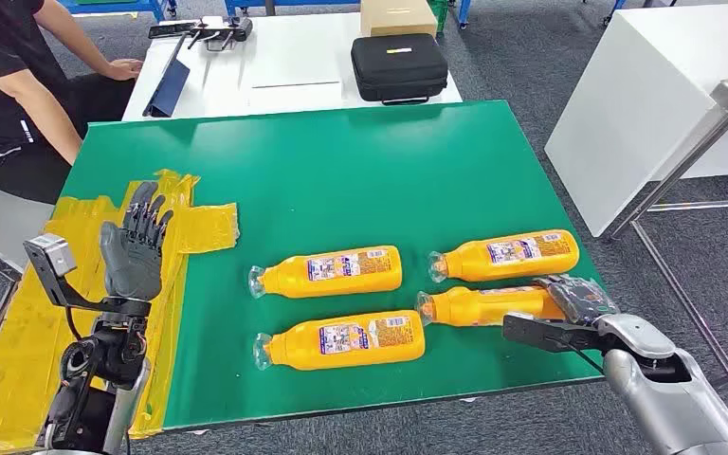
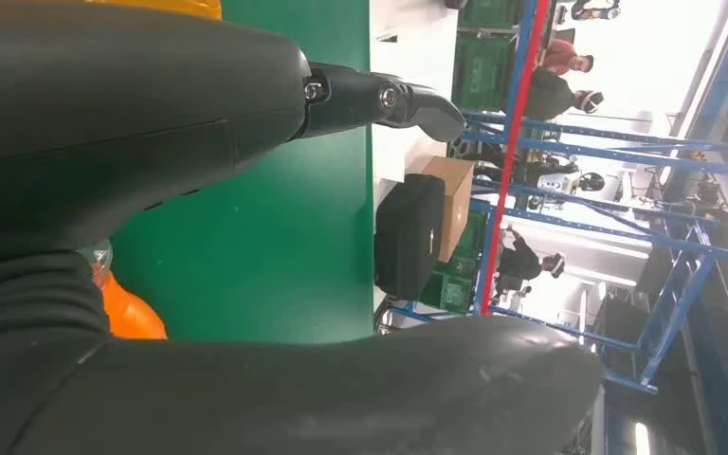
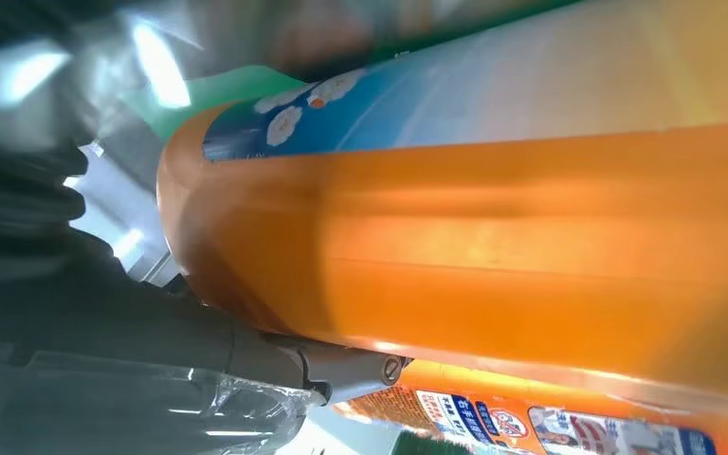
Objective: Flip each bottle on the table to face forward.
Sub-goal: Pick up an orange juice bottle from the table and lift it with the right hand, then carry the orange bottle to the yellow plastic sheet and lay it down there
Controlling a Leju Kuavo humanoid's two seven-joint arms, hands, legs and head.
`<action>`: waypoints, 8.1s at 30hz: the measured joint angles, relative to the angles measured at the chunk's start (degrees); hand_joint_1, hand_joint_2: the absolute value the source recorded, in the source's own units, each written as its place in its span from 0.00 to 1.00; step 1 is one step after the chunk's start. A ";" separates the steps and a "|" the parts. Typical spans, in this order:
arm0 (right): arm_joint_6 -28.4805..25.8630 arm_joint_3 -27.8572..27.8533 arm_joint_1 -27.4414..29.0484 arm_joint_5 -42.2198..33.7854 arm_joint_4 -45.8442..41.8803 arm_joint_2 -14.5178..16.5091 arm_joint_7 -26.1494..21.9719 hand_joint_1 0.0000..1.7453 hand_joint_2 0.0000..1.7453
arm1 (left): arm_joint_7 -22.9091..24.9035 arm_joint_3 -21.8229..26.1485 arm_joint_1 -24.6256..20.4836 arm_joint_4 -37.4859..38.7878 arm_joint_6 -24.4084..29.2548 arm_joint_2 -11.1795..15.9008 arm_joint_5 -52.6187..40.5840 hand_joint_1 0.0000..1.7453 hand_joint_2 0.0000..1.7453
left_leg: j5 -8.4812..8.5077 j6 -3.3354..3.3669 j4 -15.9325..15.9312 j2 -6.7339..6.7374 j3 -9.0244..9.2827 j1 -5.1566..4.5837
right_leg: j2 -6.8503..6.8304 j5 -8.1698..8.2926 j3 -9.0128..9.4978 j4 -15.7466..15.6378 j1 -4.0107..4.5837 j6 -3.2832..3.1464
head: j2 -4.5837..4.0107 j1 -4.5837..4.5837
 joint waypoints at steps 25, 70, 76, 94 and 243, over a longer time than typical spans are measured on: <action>15.00 -47.57 15.36 -47.61 -28.83 -24.81 -1.76 1.00 1.00 | -2.77 5.35 3.17 -0.16 -0.12 3.56 3.71 0.00 1.00 | 0.12 0.25 -0.01 -0.28 -0.62 -0.36 | -0.27 0.03 -0.55 0.02 -0.33 0.13 | 0.00 -0.03; -27.95 59.95 -50.49 -69.07 34.03 52.74 15.06 1.00 1.00 | -4.21 -39.88 -22.80 10.02 9.11 29.58 59.06 0.00 1.00 | 1.16 -1.07 -0.09 0.33 -1.83 0.51 | 0.47 0.92 -2.31 0.76 0.41 -0.56 | 0.00 0.04; -28.10 68.77 -50.99 -73.25 36.70 52.75 15.47 1.00 1.00 | -5.66 -42.45 -21.73 4.70 10.04 35.76 61.43 0.00 1.00 | 1.16 -1.07 -0.09 0.31 -1.84 0.47 | 0.45 0.93 -2.29 0.75 0.40 -0.56 | 0.00 0.05; -40.80 67.04 -61.51 -86.87 45.94 49.31 3.09 1.00 1.00 | -6.97 -37.92 -6.93 -9.70 7.97 49.06 62.30 0.00 1.00 | 1.18 -1.08 -0.07 0.24 -1.87 0.45 | 0.33 0.94 -2.37 0.72 0.39 -0.58 | 0.00 0.05; -39.15 73.44 -64.21 -91.73 32.67 33.70 0.51 1.00 1.00 | -0.70 -46.32 -19.64 -13.75 24.83 36.28 43.80 0.00 1.00 | 1.80 -0.89 0.10 -0.33 -2.66 0.40 | -0.21 1.46 -2.96 0.67 0.31 -0.64 | 0.00 0.05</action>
